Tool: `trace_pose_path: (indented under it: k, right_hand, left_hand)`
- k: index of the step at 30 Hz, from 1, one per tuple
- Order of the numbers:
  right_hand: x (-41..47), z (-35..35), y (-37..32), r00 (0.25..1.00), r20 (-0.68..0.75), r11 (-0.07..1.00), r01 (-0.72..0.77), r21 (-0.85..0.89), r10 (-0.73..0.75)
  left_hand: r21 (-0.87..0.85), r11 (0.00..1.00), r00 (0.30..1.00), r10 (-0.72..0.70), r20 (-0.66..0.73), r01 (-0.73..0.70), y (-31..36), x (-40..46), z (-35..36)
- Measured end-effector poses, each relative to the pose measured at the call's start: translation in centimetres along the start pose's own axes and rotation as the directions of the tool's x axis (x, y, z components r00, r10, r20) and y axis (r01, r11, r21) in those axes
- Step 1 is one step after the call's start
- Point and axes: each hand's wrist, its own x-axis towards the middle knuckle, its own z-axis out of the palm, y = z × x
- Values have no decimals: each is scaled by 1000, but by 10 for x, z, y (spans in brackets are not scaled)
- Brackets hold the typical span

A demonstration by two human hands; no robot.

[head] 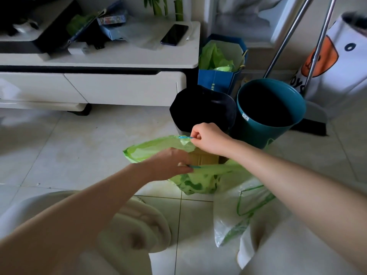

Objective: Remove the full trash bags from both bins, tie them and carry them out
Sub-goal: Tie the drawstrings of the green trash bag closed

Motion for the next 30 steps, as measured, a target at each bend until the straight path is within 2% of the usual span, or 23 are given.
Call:
trace_pose_path:
  k: [4, 8, 10, 12, 14, 16, 20, 26, 30]
  right_hand:
    - [-4, -19, -10, 997, -77, 998, -16, 63, 21]
    - [-10, -42, -22, 988, -152, 995, 14, 98, 1]
    - [-14, -55, -31, 963, -265, 981, 99, 167, -52]
    - [-20, -70, -42, 907, -411, 921, 229, 315, -85]
    - [-29, -81, -48, 857, -507, 844, 336, 418, -90]
    - [-34, -81, -49, 857, -512, 835, 326, 444, -62]
    - [-39, -64, -48, 921, -385, 909, 212, 359, -63]
    - [-45, -57, -60, 966, -233, 905, 195, 378, -111]
    - [-45, -55, -64, 982, -171, 897, 148, 418, -83]
  left_hand:
    - [-257, 960, 985, -143, -94, 115, 15, -14, -39]
    - [-403, 899, 941, -271, -200, 173, 18, -24, -55]
    - [-531, 844, 890, -296, -347, 73, 24, -28, -65]
    - [-597, 800, 828, -294, -477, -60, 33, -31, -79]
    - [-584, 807, 832, -263, -489, -88, 40, -33, -89]
    - [-532, 845, 863, -234, -448, -47, 44, -34, -89]
    - [-419, 908, 853, -196, -484, -29, 47, -35, -86]
    - [-151, 977, 823, 40, -567, -152, 49, -38, -89]
    - [-64, 983, 792, 99, -603, -172, 56, -33, -88]
